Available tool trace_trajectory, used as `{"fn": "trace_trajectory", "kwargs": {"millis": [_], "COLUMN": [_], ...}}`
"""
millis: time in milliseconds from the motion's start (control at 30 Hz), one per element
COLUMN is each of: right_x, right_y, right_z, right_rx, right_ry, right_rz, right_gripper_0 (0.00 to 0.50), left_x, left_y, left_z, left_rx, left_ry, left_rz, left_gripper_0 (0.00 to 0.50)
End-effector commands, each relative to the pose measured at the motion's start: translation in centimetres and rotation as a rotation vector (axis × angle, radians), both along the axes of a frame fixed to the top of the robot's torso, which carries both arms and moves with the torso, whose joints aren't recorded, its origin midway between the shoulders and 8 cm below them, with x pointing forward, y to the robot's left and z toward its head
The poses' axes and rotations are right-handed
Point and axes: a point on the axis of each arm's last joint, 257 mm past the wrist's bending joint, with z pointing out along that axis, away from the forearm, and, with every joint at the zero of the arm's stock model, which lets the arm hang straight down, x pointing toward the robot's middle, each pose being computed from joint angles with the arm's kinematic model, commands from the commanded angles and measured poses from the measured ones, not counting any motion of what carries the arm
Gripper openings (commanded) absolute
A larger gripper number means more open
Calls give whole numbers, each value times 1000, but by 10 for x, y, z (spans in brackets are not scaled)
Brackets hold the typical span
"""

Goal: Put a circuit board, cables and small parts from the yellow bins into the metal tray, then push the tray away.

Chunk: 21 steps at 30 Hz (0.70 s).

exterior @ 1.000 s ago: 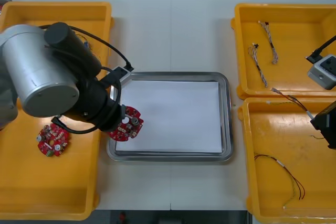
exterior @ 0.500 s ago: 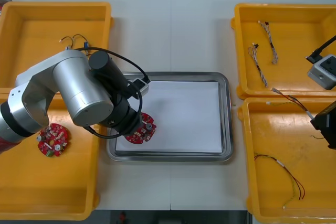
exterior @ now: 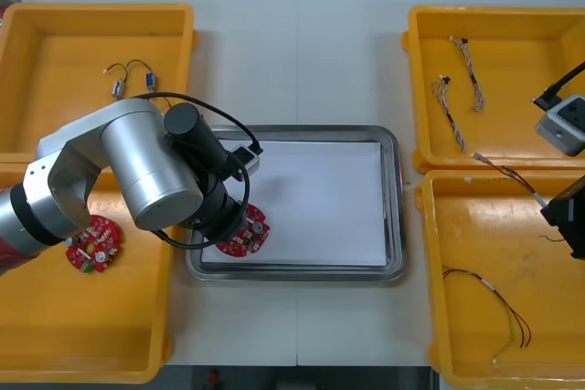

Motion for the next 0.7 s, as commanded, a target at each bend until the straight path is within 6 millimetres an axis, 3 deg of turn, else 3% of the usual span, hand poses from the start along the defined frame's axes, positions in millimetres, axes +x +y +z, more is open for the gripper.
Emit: {"fn": "trace_trajectory", "kwargs": {"millis": [33, 67, 100, 333, 533, 700], "right_x": [3, 3, 3, 3, 4, 2], "right_y": [-7, -7, -7, -7, -3, 17], "right_z": [7, 7, 7, 8, 11, 17], "right_rx": [-50, -50, -50, -52, -51, -40], "right_ry": [-18, -19, -20, -23, -28, -21], "right_rz": [15, 13, 14, 16, 37, 112], "right_gripper_0": [0, 0, 0, 0, 0, 0], "left_x": [8, 7, 7, 2, -14, -17], "left_y": [-18, -18, -19, -22, -16, 5], "left_z": [13, 13, 13, 33, 82, 118], "left_rx": [-19, -19, -21, -40, -58, -70], "left_ry": [-36, -35, -36, -35, -10, -5], "left_rz": [-24, -24, -23, -9, 26, 86], "left_gripper_0": [421, 478, 500, 500, 500, 500]}}
